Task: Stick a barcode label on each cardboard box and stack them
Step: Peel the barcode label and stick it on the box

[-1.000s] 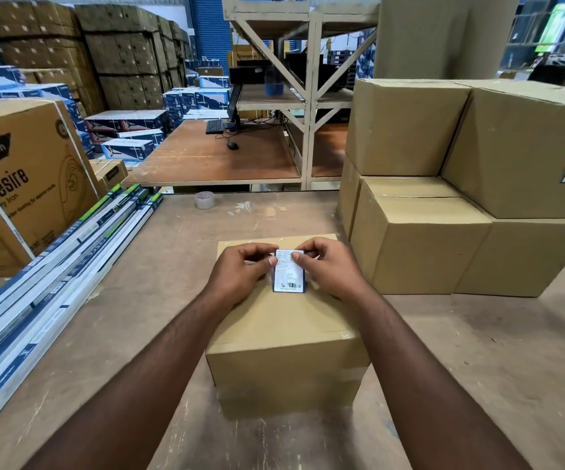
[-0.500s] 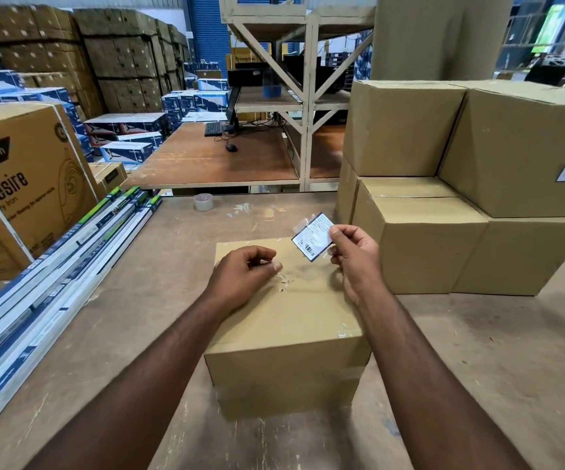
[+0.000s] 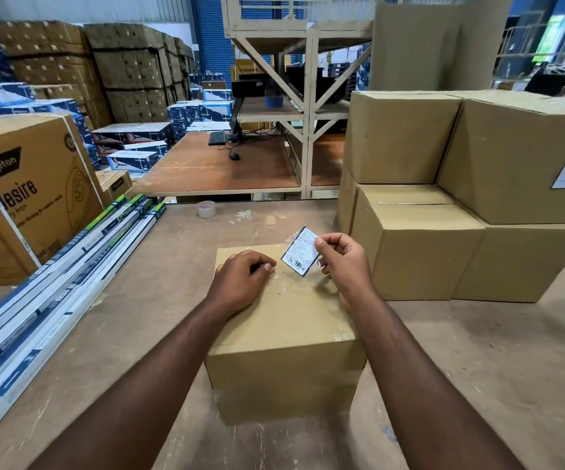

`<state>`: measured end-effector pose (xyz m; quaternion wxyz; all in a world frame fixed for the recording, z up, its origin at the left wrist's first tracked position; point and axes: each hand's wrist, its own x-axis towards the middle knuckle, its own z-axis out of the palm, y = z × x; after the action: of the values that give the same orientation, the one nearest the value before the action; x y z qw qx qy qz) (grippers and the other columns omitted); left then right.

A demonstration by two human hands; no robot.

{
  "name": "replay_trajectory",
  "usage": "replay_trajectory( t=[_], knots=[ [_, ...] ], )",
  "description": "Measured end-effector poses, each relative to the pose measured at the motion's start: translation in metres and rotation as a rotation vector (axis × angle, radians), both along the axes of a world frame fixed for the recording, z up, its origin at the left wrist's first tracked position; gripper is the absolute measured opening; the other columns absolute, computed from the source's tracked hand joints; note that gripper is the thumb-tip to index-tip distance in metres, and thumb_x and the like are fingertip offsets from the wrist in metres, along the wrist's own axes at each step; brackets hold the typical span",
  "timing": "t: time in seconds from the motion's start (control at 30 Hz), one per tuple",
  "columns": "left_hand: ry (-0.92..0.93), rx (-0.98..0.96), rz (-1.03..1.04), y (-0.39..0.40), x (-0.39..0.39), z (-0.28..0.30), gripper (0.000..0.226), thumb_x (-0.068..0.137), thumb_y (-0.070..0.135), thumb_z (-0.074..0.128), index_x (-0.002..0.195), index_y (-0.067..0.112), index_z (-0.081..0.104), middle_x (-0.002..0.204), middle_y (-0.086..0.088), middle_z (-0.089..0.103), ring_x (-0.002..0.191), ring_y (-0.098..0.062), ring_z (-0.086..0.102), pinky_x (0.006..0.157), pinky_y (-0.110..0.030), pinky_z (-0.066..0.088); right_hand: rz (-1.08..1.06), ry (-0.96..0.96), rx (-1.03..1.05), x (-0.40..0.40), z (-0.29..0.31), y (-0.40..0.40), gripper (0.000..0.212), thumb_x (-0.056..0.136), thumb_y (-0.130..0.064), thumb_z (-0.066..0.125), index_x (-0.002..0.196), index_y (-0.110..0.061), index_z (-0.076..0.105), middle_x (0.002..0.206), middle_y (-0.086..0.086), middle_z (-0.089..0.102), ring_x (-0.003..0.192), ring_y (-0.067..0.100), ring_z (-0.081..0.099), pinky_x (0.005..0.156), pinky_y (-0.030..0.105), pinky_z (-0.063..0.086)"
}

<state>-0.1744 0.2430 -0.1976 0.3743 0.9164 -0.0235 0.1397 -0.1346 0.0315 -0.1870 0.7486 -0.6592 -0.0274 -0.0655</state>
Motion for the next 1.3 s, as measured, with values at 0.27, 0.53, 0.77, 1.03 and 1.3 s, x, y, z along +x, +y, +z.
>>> replay_trajectory(
  t=[0.27, 0.53, 0.77, 1.03, 1.3],
  knots=[
    [0.104, -0.318, -0.063, -0.007, -0.018, 0.014, 0.014, 0.103, 0.027, 0.06, 0.109, 0.025, 0.072, 0.114, 0.0, 0.074, 0.098, -0.005, 0.068, 0.102, -0.042, 0.054, 0.04, 0.008, 0.092, -0.005, 0.009, -0.012, 0.003, 0.099, -0.01, 0.068, 0.1, -0.011, 0.064, 0.08, 0.003, 0.067, 0.06, 0.012, 0.059, 0.055, 0.023, 0.05],
    [-0.013, -0.703, 0.082, -0.09, -0.073, 0.044, 0.033, 0.101, 0.038, 0.054, 0.118, 0.015, 0.07, 0.111, -0.007, 0.074, 0.09, -0.019, 0.071, 0.08, -0.031, 0.061, 0.036, -0.617, -0.26, -0.065, 0.003, -0.067, 0.018, 0.088, 0.006, 0.075, 0.095, -0.011, 0.074, 0.102, 0.002, 0.074, 0.097, 0.015, 0.072, 0.082, 0.029, 0.06],
    [0.136, -0.8, -0.04, -0.148, -0.101, 0.043, 0.02, 0.1, 0.016, 0.061, 0.116, 0.013, 0.074, 0.105, -0.001, 0.078, 0.09, -0.01, 0.07, 0.072, -0.023, 0.058, -0.14, -0.678, -0.305, -0.1, -0.051, -0.117, 0.027, 0.08, 0.017, 0.073, 0.087, -0.008, 0.076, 0.112, 0.01, 0.064, 0.108, 0.027, 0.067, 0.09, 0.033, 0.053],
    [0.267, -0.811, -0.266, -0.221, -0.079, 0.015, 0.025, 0.093, 0.003, 0.069, 0.116, 0.013, 0.072, 0.099, -0.006, 0.074, 0.081, -0.012, 0.074, 0.067, -0.023, 0.058, -0.271, 0.036, 0.225, -0.146, -0.056, -0.189, 0.032, 0.102, 0.007, 0.051, 0.096, -0.009, 0.078, 0.101, 0.009, 0.077, 0.076, 0.023, 0.072, 0.062, 0.037, 0.062],
    [0.575, -0.873, -0.504, -0.347, -0.056, -0.024, 0.018, 0.096, 0.008, 0.068, 0.113, 0.011, 0.071, 0.096, -0.009, 0.076, 0.074, -0.016, 0.072, 0.075, -0.031, 0.058, -0.53, 0.137, 0.057, -0.172, -0.056, -0.306, 0.018, 0.098, 0.006, 0.061, 0.105, -0.007, 0.071, 0.092, 0.005, 0.078, 0.079, 0.014, 0.07, 0.062, 0.025, 0.059]
  ],
)
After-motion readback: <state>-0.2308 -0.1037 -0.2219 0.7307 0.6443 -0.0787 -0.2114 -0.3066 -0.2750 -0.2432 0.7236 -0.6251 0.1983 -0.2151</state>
